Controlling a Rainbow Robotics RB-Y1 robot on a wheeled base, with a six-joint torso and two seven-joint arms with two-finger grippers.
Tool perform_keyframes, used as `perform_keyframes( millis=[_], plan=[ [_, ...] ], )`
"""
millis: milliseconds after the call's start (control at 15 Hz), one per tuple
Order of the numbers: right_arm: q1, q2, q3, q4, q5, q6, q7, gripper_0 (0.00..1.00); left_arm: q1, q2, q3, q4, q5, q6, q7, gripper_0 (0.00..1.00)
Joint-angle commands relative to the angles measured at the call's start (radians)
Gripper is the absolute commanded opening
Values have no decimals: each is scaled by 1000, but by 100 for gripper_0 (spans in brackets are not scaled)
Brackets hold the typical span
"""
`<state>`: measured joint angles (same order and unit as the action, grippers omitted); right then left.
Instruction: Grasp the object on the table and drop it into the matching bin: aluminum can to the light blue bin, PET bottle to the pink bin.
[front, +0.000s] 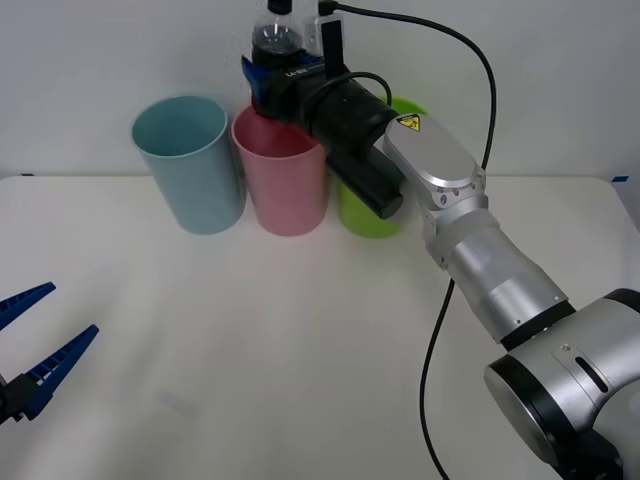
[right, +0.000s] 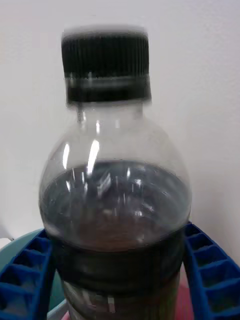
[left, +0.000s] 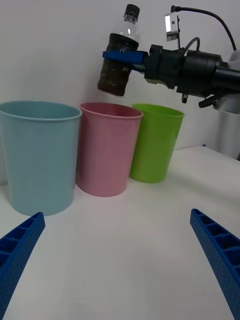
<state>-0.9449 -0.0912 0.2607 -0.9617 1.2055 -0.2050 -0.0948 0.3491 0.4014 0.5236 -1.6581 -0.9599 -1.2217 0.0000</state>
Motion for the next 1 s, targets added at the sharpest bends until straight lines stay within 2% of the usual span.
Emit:
perform_keyframes(
  millis=[67, 200, 467, 1000],
  plan=[
    [2, 1, -2, 0, -3, -5, 3, 100, 0, 0, 0, 0, 0, 0, 0, 100],
    [11, -2, -5, -12, -6, -19, 3, 100, 0, 0, 0, 0, 0, 0, 0, 100],
    [127, -44, 5, -180, -6, -34, 1, 100, 0, 0, 0, 0, 0, 0, 0, 100],
    [402, -196, 32, -526, -6, -80, -11, 100, 0, 0, 0, 0, 0, 0, 0, 100]
  ],
)
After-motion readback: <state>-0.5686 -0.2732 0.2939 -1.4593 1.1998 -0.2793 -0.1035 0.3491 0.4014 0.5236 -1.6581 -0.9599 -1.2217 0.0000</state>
